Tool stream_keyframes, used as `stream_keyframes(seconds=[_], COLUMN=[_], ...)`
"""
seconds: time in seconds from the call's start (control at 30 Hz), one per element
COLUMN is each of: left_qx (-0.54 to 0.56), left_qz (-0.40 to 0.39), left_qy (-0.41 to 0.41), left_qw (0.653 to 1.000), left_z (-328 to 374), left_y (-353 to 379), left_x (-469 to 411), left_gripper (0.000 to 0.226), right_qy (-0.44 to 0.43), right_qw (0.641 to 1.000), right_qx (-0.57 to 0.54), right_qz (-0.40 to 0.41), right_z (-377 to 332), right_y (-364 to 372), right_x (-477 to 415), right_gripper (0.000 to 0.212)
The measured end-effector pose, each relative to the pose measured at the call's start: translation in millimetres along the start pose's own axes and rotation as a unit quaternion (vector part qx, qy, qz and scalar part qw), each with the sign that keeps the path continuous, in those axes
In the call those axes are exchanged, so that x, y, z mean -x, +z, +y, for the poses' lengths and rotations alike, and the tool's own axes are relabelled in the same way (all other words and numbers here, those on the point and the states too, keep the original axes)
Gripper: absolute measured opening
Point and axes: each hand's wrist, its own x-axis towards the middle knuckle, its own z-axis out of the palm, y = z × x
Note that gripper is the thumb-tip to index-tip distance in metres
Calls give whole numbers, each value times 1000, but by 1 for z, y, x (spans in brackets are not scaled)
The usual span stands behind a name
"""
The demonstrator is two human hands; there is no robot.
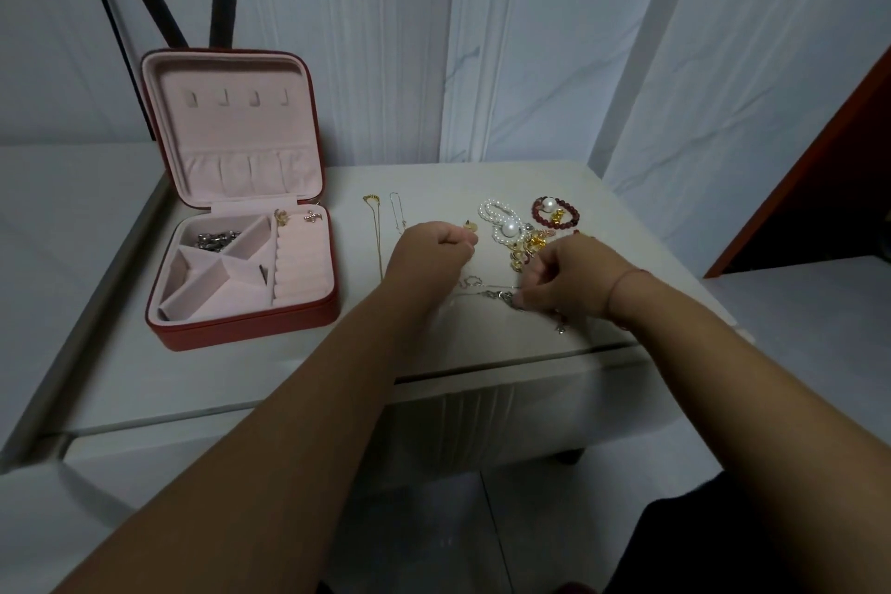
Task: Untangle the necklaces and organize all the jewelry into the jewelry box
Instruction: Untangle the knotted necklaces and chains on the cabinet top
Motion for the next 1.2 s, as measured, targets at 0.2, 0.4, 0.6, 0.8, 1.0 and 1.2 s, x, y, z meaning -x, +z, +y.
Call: stream_keyframes(seconds=[0.2,0.4,0.6,0.8,1.0,1.2], left_qx=[-50,-114,-120,-63,-34,-12], left_qz=[-7,-63,-160,-179,-162,-140], left_qy=[36,73,67,35,38,54], left_qw=[998,989,978,981,986,989], left_z=[5,4,7,9,9,14], left_y=[-4,-5,-1,1,6,6], left_x=[1,6,12,14,14,15], left_gripper=[16,19,30,15,13,6], right_qy=[-23,-37,-41,6,24,28], right_qw=[998,996,976,928,890,867], right_qx=[61,76,-210,-367,-443,-489], right_qz=[-14,-21,-45,-66,-109,-89], right_z=[-8,-5,6,6,4,1], right_y=[5,8,-7,-18,-23,-29], right_x=[-3,-5,1,3,3,4], right_gripper=[17,15,13,10,18,20])
